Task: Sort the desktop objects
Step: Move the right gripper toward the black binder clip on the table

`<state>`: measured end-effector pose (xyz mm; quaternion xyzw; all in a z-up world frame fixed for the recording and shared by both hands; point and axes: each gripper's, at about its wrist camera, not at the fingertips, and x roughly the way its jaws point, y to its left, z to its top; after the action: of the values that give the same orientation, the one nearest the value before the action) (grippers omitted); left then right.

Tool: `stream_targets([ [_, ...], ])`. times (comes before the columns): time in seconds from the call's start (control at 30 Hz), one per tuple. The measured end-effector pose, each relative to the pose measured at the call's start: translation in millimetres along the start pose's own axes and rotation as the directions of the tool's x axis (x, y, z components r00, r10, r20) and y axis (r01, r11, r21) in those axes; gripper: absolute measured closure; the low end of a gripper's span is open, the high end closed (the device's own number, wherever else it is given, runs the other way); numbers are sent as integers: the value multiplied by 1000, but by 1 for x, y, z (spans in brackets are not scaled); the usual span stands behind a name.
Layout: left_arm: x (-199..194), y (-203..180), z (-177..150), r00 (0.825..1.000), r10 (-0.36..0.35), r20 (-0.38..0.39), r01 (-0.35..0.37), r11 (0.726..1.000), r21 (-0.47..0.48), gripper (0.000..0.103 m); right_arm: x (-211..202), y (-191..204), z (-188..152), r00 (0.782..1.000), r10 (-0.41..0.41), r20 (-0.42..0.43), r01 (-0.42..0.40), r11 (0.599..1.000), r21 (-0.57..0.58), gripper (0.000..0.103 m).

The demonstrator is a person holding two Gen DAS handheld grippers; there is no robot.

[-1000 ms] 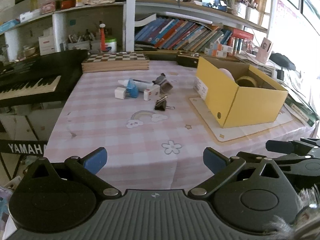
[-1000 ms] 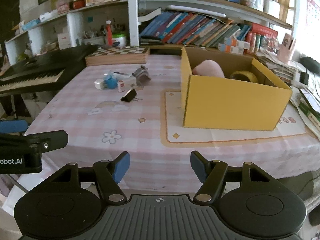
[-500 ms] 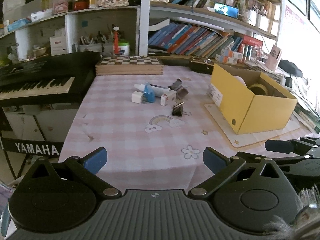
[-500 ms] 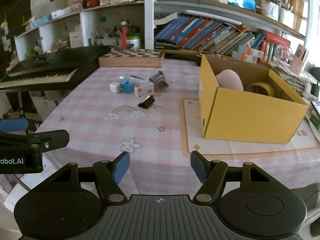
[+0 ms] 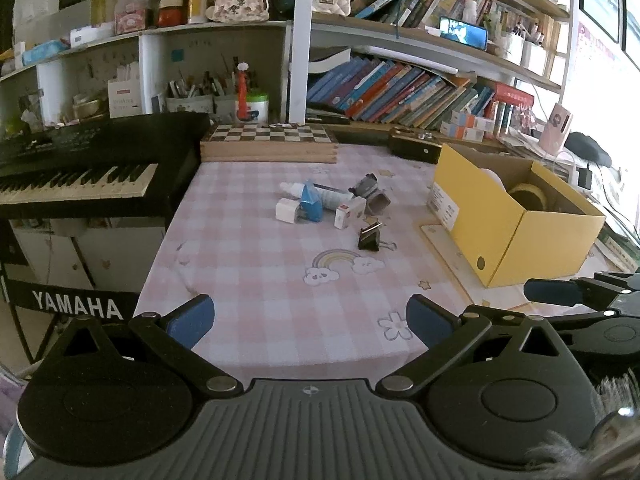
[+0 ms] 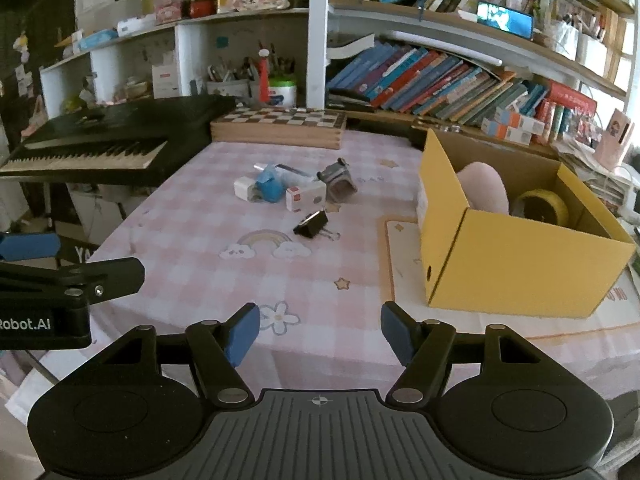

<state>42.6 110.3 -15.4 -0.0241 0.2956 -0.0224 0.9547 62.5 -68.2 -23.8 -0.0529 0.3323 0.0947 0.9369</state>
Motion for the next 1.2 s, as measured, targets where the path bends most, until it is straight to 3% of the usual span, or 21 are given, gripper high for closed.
stream_targets([
  [0.33,30,6,18,1000,7,-9,-8,1000,-23,0,28,-3,21,1000,19,-9,-20,999,-27,35],
  [1.2,120,17,70,992,113,-50,-115,992,-50,0,128,-23,93,995,95,-43,-96,995,-39,35],
])
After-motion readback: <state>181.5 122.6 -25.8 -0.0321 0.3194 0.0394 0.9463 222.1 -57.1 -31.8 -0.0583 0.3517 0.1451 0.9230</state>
